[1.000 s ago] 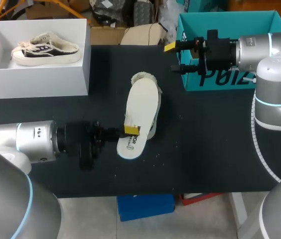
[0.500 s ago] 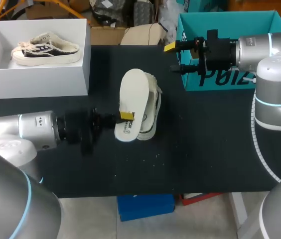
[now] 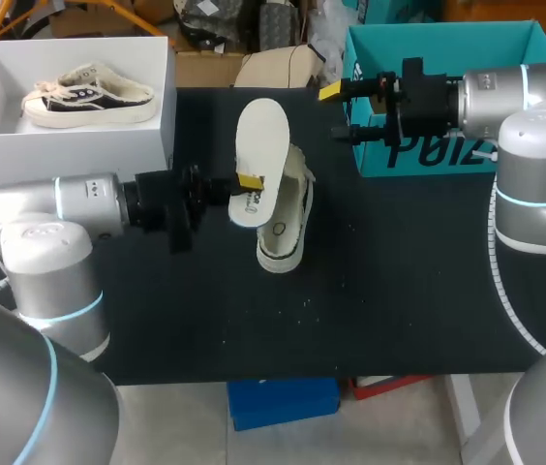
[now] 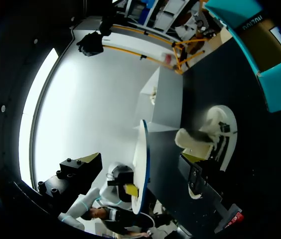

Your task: Take the shoe out of the shoebox, open the shoe tongue, remove and reinsert the insole, then place the shoe into the shoebox

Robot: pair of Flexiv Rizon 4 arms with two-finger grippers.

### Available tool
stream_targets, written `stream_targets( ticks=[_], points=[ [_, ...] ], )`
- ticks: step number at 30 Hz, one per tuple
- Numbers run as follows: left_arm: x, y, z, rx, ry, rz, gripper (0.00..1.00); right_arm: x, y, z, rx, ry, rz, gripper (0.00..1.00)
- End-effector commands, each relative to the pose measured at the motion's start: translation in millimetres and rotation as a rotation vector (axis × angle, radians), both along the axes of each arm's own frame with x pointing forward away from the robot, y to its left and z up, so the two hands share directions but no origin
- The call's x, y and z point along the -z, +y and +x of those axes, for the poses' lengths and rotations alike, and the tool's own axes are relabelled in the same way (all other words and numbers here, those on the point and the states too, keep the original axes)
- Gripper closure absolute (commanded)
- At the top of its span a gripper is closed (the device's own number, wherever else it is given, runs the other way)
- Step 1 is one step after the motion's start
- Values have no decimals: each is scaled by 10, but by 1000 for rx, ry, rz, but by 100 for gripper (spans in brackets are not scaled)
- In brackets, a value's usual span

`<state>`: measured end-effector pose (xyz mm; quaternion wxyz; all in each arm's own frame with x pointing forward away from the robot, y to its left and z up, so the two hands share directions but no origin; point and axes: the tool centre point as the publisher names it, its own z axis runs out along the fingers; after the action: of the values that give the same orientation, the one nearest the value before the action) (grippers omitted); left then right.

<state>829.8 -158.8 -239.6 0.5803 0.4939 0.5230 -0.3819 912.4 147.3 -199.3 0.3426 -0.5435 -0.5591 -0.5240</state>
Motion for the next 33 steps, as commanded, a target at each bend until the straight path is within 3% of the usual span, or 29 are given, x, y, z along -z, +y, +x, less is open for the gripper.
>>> stream_targets(
  ticks=[1, 13, 25, 33],
  points=[
    [31, -142, 284, 14, -2, 1, 100, 14, 14, 1, 2, -1, 1, 0],
    [2, -231, 413, 12, -9, -9, 100, 14, 14, 1, 2, -1, 1, 0],
    [-32, -213, 409, 13, -10, -23, 100, 14, 14, 1, 2, -1, 1, 0],
    [-32, -213, 409, 13, -10, -23, 100, 62, 132, 127, -54, -16, 68, 0]
  ],
)
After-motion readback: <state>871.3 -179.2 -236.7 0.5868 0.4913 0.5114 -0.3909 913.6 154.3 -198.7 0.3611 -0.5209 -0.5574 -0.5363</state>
